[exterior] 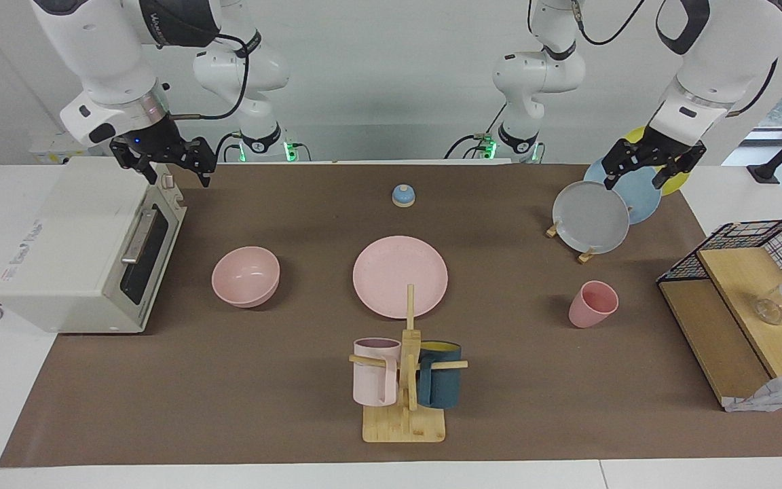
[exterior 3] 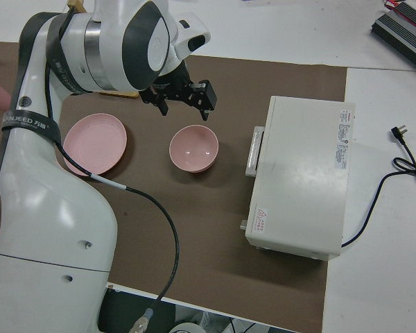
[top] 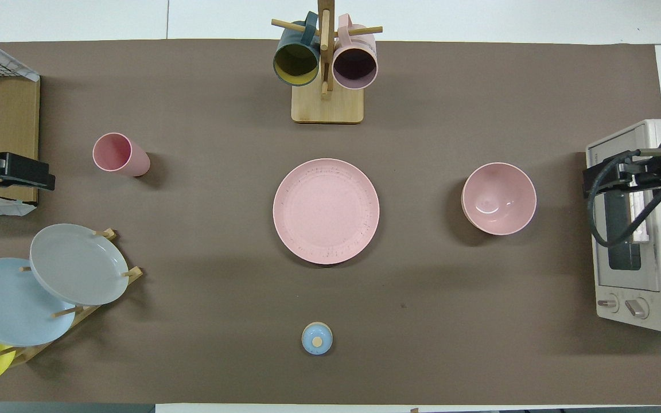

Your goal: Organize tableware

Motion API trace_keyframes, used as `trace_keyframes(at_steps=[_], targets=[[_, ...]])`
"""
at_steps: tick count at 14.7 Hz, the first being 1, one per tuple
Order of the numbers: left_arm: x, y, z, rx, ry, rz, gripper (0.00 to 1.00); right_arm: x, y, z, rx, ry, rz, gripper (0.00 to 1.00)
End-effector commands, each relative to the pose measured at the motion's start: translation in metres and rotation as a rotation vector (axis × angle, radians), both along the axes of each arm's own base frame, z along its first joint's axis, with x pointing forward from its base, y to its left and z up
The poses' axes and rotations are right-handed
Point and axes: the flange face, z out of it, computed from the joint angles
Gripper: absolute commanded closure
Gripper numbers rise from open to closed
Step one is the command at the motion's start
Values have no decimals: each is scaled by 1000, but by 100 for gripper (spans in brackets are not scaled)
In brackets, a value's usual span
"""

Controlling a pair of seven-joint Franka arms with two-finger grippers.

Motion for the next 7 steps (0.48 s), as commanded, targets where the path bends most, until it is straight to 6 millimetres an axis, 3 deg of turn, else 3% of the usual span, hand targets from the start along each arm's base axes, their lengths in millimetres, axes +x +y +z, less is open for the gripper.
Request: trace_keyframes(at_steps=[1, 7], targets=[[-5, 2, 5, 18, -17, 10, 0, -1, -3, 3, 24, 11, 24, 0], [-5, 1, 4, 18, -17, 10, 0, -3, 0, 5, 27, 5, 25, 0]])
